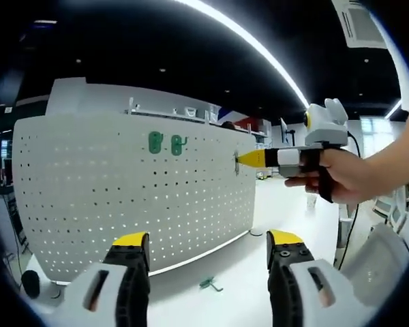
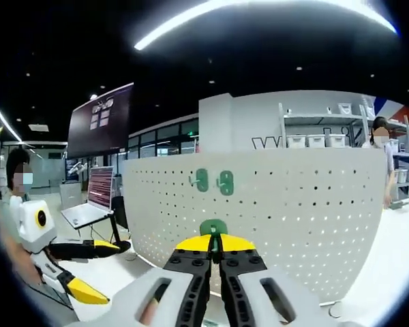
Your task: Insert the hook assembly into the mounting plate slot until the hook locks in place.
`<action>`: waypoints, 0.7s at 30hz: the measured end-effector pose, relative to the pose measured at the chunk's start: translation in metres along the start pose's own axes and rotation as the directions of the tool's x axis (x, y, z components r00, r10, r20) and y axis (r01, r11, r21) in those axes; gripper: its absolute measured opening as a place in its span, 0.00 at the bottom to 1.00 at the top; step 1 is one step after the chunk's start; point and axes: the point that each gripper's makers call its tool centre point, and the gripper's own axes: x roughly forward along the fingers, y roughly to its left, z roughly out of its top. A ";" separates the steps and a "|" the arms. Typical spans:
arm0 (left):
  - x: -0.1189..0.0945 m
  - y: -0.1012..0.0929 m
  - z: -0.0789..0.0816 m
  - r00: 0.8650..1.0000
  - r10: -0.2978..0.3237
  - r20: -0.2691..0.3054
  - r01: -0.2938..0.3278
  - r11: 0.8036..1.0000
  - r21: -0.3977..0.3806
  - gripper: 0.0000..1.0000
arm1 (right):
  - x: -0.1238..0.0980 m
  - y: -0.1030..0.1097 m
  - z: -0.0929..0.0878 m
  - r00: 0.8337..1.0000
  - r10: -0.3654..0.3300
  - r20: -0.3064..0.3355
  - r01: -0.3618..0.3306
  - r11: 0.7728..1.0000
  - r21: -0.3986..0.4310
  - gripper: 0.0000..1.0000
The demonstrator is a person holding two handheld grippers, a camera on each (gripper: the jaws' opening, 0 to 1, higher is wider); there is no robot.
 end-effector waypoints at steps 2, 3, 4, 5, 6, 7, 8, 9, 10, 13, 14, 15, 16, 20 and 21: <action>-0.003 0.003 0.003 1.000 0.011 0.007 -0.011 1.000 0.001 0.71 | 0.003 -0.003 0.001 1.000 -0.007 -0.003 0.007 1.000 -0.001 0.01; -0.004 0.005 0.004 1.000 0.016 0.011 -0.015 1.000 -0.001 0.71 | 0.004 -0.004 0.002 1.000 -0.009 0.000 0.009 1.000 0.002 0.01; -0.005 0.005 0.005 1.000 0.018 0.014 -0.018 1.000 -0.003 0.71 | 0.005 -0.005 0.003 1.000 -0.011 0.002 0.011 1.000 0.001 0.01; -0.005 0.006 0.005 1.000 0.020 0.014 -0.020 1.000 -0.002 0.71 | 0.006 -0.007 0.004 1.000 -0.013 0.005 0.013 1.000 -0.001 0.01; -0.006 0.007 0.005 1.000 0.024 0.012 -0.024 1.000 0.002 0.71 | 0.007 -0.007 0.005 1.000 -0.015 0.006 0.015 1.000 -0.001 0.01; -0.007 0.007 0.005 1.000 0.026 0.013 -0.026 1.000 0.003 0.71 | 0.008 -0.008 0.006 1.000 -0.017 0.008 0.017 1.000 -0.001 0.01; -0.008 0.008 0.005 0.999 0.029 0.013 -0.029 1.000 0.003 0.71 | 0.009 -0.009 0.008 1.000 -0.020 0.010 0.020 1.000 -0.002 0.01; -0.009 0.009 0.004 0.999 0.032 0.012 -0.032 0.999 0.001 0.71 | 0.012 -0.011 0.008 1.000 -0.023 0.013 0.023 1.000 -0.001 0.01; -0.009 0.009 0.005 0.999 0.035 0.013 -0.035 0.999 0.001 0.71 | 0.013 -0.011 0.009 1.000 -0.025 0.014 0.025 1.000 0.000 0.01; -0.012 0.011 0.005 0.999 0.041 0.015 -0.041 0.999 -0.001 0.71 | 0.017 -0.015 0.014 0.999 -0.034 0.024 0.034 0.999 -0.003 0.01; -0.013 0.011 0.005 0.999 0.044 0.014 -0.044 0.999 0.001 0.71 | 0.019 -0.017 0.015 0.999 -0.038 0.028 0.038 0.999 -0.002 0.01; -0.013 0.011 0.005 0.999 0.045 0.014 -0.045 0.999 0.000 0.71 | 0.020 -0.018 0.016 0.999 -0.042 0.030 0.042 0.999 -0.004 0.01; -0.014 0.012 0.005 0.999 0.047 0.012 -0.047 0.999 0.001 0.72 | 0.021 -0.020 0.018 0.998 -0.044 0.033 0.044 0.999 -0.003 0.01; -0.016 0.014 0.004 0.998 0.055 0.011 -0.055 0.999 0.000 0.71 | 0.026 -0.027 0.023 0.997 -0.063 0.043 0.063 0.998 0.000 0.01; -0.017 0.015 0.004 0.998 0.056 0.011 -0.056 0.998 0.000 0.71 | 0.027 -0.029 0.024 0.997 -0.066 0.045 0.066 0.998 -0.001 0.01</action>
